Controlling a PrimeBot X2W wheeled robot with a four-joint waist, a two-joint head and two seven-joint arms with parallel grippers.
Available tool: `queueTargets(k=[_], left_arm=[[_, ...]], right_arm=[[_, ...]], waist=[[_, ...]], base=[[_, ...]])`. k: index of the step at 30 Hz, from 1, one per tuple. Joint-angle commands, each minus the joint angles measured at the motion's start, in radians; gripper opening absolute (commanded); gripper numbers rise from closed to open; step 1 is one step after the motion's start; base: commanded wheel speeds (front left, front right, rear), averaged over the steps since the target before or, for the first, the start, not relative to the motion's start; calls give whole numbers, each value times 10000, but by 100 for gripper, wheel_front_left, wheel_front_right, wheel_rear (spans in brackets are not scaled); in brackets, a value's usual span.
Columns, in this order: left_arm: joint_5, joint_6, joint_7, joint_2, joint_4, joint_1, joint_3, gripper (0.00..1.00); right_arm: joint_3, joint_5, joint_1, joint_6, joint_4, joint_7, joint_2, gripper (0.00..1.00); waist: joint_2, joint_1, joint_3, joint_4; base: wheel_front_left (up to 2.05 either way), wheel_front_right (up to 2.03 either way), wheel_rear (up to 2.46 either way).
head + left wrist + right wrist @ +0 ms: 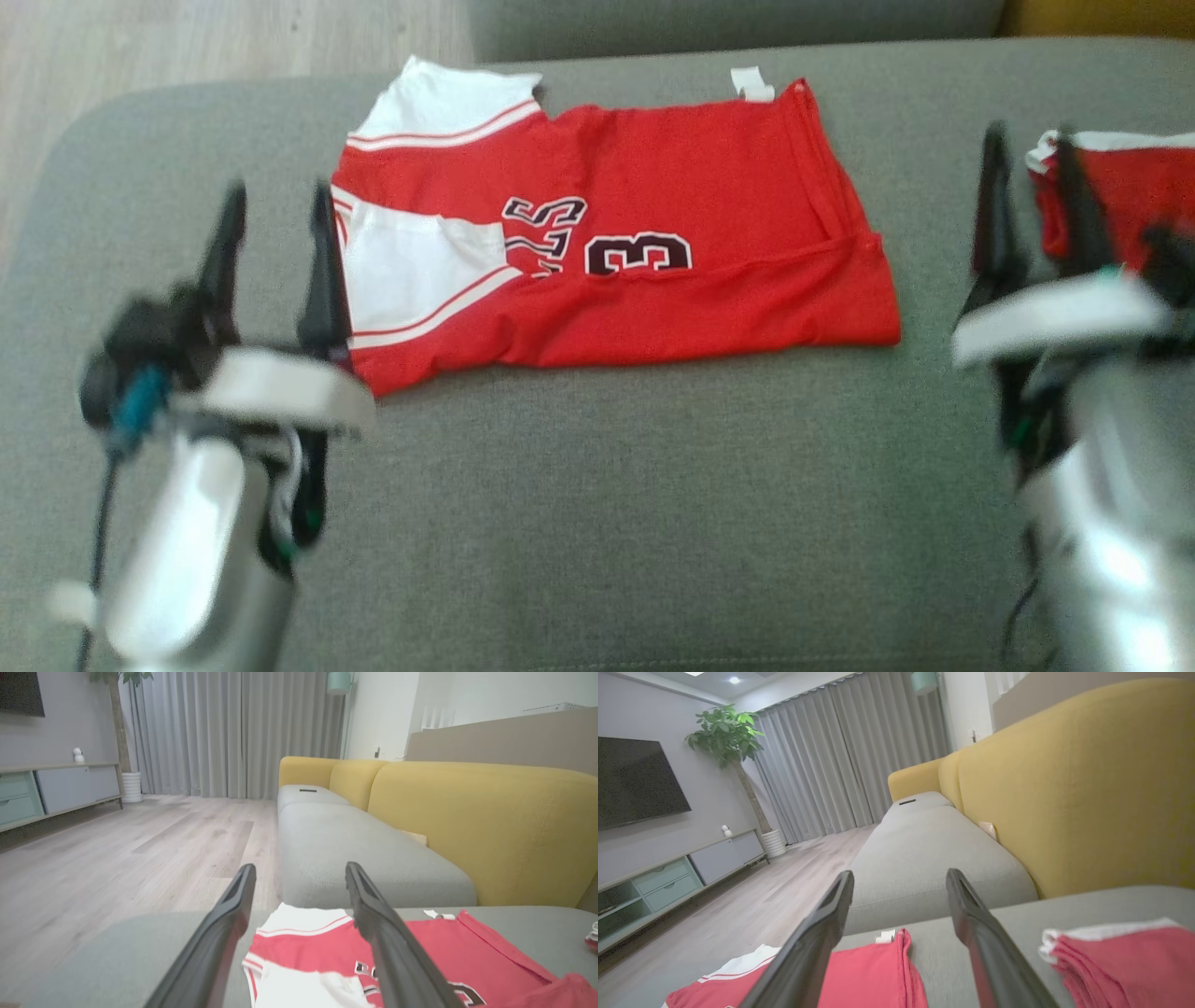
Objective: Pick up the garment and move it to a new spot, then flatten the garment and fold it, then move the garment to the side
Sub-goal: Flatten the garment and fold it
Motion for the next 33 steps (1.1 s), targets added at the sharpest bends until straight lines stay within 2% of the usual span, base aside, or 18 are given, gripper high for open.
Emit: queueTargets(k=[1,3,7,11,16,20,29,33], left_arm=[[174,-63,-52,25,-406,20,615,100],[405,-194,-52,-257,-362,608,781,100],[782,-515,-52,-745,-84,1403,1011,100],[1208,-779,-52,-997,394,1738,1145,100],[1473,-859,-52,-1155,826,1591,1432,100],[1769,-816,-53,-1160,1446,1272,1667,100],[2050,-498,180,-748,4677,-21,1827,100],[2102,-499,342,-550,5700,-541,1785,100]], right_arm=[[-162,-466,603,-9,-641,-97,529,100],[-511,-1003,1473,-9,-1139,-98,896,100],[-635,-1627,2668,-9,-1604,-99,1154,100],[-601,-1613,3073,-9,-1818,-92,1204,100],[-342,-1324,3033,-9,-1961,-64,1209,100],[-138,-1244,2868,-9,-2094,9,1210,100],[189,-1130,2779,-9,-2317,193,1212,100],[237,-1130,2740,-9,-2349,241,1212,100]], waist=[[0,1,-189,-13],[0,1,-281,-6],[0,1,-329,-25],[0,1,-219,-108],[0,1,-60,-189],[0,1,132,-301],[0,1,659,-713],[0,1,827,-835]], base=[[0,0,0],[0,0,0],[0,0,0],[0,0,0],[0,0,0],[0,0,0],[0,0,0],[0,0,0]])
